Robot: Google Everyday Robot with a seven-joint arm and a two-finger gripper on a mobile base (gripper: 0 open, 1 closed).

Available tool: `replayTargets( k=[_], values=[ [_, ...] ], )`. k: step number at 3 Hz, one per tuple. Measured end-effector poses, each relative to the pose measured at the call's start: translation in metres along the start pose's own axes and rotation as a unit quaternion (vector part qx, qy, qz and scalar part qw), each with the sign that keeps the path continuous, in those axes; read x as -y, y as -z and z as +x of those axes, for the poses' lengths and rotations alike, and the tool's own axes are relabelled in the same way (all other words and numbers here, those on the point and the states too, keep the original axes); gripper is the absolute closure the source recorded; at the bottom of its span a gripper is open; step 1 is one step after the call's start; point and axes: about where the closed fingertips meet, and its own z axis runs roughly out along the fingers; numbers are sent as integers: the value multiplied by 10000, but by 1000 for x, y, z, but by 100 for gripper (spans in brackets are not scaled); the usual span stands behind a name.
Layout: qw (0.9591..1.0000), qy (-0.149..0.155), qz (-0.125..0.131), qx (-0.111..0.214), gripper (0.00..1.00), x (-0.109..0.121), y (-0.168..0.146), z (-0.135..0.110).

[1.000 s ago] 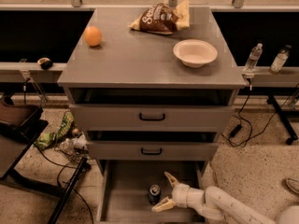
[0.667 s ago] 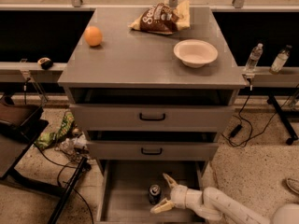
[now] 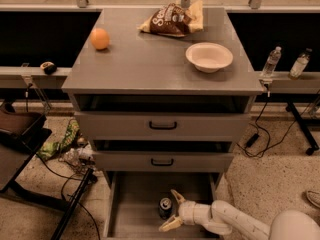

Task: Pick pepsi can from bottom drawer and place on counter

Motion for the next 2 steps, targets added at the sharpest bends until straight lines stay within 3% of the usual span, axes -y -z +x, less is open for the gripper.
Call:
replayTargets(
  k=[1, 2],
  values=[
    [9997, 103, -79, -208, 16, 2, -12, 19],
    [9995, 284, -25, -157, 47, 10, -28, 27]
  ],
)
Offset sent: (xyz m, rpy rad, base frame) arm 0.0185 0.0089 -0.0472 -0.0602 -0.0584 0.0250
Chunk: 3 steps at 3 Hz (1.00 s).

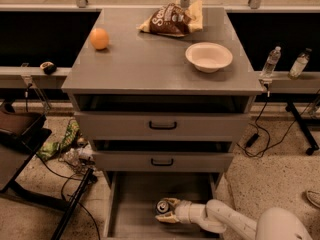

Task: Pick pepsi can from bottom drawer and place on counter

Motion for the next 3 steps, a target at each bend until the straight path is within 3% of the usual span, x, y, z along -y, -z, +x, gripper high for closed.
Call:
replayTargets(
  k=[1, 2, 3],
  values=[
    [9999, 116, 55, 81, 71, 6, -11, -2],
    [9999, 50, 33, 142, 94, 4, -1, -20],
    [9997, -109, -192, 96, 100, -12, 51, -54]
  ],
)
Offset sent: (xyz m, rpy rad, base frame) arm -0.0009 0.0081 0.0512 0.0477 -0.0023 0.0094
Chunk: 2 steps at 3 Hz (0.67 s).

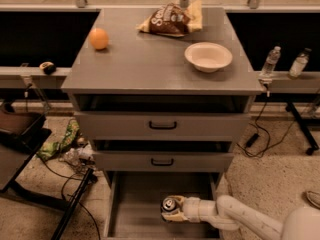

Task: Pick pepsi can from bottom drawer and place on counter

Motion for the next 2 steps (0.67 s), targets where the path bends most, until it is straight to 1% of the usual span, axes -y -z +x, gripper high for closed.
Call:
replayTargets(
  k=[1, 2],
  values=[
    [9983, -434, -395, -23, 100, -38, 59, -56],
    [9934, -783, -843, 12, 100, -65, 102, -128]
  ],
)
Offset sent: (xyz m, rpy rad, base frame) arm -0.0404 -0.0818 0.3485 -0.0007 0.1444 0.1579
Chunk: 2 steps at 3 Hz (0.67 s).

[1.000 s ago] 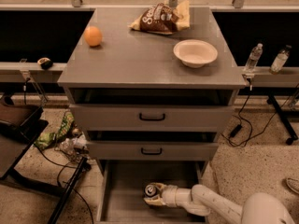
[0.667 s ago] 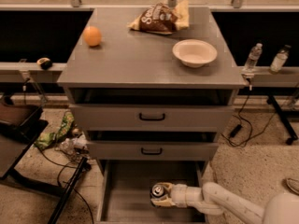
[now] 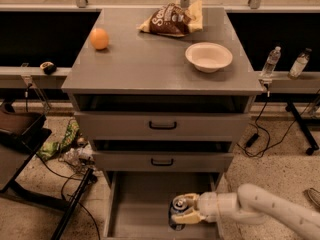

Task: Pick pepsi can from bottom drawer and place on counter

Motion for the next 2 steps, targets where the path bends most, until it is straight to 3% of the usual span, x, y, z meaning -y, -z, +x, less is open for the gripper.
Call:
replayTargets(
  k=[1, 2],
  values=[
    [9999, 121, -77, -14, 100, 1, 54, -87],
    [9994, 345, 42, -56, 100, 20, 90, -142]
  ],
)
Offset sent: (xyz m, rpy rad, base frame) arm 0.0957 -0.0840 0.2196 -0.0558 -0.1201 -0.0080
